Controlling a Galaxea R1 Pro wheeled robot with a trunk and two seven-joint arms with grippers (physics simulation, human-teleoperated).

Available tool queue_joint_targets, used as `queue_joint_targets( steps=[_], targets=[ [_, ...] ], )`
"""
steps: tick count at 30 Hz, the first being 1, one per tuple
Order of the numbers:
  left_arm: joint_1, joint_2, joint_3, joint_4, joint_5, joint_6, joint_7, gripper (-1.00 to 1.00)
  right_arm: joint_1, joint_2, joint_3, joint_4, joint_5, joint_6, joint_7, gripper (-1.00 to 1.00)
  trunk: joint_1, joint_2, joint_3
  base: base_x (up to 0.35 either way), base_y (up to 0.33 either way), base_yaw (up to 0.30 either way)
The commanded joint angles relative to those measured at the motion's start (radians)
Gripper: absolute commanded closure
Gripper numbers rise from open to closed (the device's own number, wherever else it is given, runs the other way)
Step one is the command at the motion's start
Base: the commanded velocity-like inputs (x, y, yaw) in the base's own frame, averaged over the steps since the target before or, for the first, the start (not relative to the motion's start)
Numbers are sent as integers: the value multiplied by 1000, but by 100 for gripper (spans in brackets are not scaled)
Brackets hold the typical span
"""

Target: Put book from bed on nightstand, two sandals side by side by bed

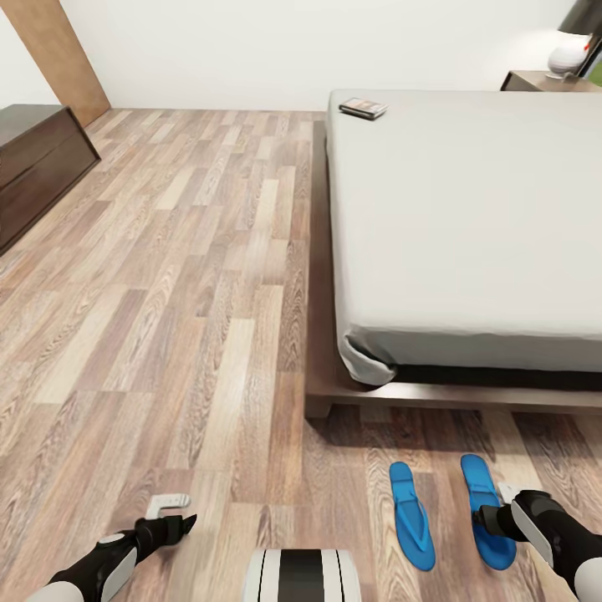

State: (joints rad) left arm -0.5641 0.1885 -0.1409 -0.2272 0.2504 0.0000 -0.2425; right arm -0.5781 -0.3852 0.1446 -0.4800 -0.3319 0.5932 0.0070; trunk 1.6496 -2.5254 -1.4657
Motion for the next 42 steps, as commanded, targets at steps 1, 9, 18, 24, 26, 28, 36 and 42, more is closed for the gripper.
queue_joint_targets(
  steps=[1, 9, 18, 24, 26, 28, 36, 42],
  targets=[
    [0, 1, -8, 0, 10, 0, -1, -100, 0, -1, 6, -2, -2, 5, -2, 100, 0, 0, -1, 87, 198, 0],
    [0, 21, -4, 0, 22, 2, -112, -100, 0, -1, 4, -2, -2, 5, -2, 100, 0, 0, -1, 86, 187, 0],
    [-12, 288, 22, -81, 371, 212, -1140, -100, 0, -8, 3, -2, -2, 5, -1, 100, 0, 0, -1, 2, 4, 0],
    [-13, 302, 16, -101, 453, 267, -1136, -100, 0, -9, 3, -2, -2, 4, 0, 100, 0, 0, -1, 0, 0, 0],
    [-13, 298, 14, -102, 455, 267, -1118, -100, 0, -9, 3, -2, -2, 4, -1, 100, 0, 0, -1, 0, 0, 0],
    [-13, 287, 13, -102, 454, 264, -1112, -100, 0, -9, 3, -2, -2, 3, -1, 100, 0, 0, -1, 0, 0, 0],
    [-13, 271, 12, -100, 455, 260, -1075, -100, 0, -9, 5, -2, -2, 2, -3, 100, 0, 0, -1, 0, 0, 0],
    [-13, 251, 12, -100, 455, 259, -1039, -100, 0, -9, 5, -2, -2, 2, -3, 100, 0, 0, -1, 0, 0, 0]
  ],
)
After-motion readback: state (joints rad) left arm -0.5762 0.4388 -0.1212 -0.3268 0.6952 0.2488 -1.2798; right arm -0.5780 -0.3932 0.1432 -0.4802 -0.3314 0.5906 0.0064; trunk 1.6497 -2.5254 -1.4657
